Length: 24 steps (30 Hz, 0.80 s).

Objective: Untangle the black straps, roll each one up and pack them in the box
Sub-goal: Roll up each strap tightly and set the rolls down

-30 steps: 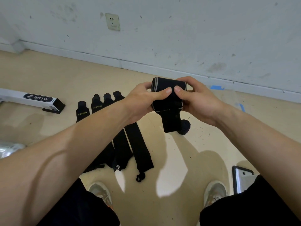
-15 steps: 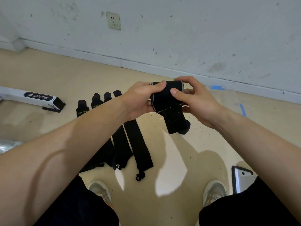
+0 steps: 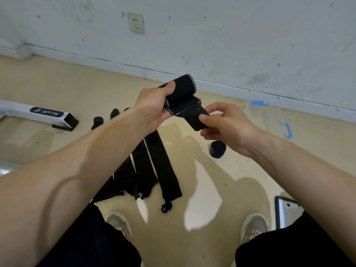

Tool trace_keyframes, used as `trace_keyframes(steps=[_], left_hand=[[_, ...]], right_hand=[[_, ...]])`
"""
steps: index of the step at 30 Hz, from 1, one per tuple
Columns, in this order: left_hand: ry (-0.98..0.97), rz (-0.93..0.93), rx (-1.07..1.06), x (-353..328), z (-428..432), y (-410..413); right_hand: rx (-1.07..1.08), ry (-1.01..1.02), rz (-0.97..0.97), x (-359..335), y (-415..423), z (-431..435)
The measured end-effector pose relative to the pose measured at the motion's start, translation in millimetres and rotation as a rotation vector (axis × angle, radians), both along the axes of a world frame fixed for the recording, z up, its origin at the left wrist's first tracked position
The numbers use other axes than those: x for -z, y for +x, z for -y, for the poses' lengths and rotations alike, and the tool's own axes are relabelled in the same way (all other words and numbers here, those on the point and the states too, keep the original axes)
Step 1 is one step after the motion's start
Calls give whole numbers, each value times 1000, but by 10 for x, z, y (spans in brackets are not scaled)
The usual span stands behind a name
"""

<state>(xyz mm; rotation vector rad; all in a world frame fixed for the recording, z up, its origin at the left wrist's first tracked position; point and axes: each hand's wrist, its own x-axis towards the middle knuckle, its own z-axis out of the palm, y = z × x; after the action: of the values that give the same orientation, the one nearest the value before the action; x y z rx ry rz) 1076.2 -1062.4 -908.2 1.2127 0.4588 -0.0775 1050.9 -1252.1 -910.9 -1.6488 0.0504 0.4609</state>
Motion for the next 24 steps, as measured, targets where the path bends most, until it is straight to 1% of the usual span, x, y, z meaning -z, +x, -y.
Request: trace_keyframes(steps=[3,6,9,11,14,19,22,24], left_hand=[[99,70,-24,50,44,17],[295,143,-25,100,65,27],[466,231,33,96,79,-19],[520,274,78,104,100,-49],[549,330,118,128,127,-59],[516,340,189,142,148,-76],[431,288,263,171,156,-92],[358,266,301,182,151,-97]], right_hand=[[31,51,-32,-24,13,-17],[63,107,-63,-49,38,-5],[97,135,-75,-81,53,15],[138,181,-74,-100,59,30],[132,220,-21,-142,65,43],[111,161,87,-146,89,74],[72,162,130,-137,100,102],[42,200,116,-156,115,131]])
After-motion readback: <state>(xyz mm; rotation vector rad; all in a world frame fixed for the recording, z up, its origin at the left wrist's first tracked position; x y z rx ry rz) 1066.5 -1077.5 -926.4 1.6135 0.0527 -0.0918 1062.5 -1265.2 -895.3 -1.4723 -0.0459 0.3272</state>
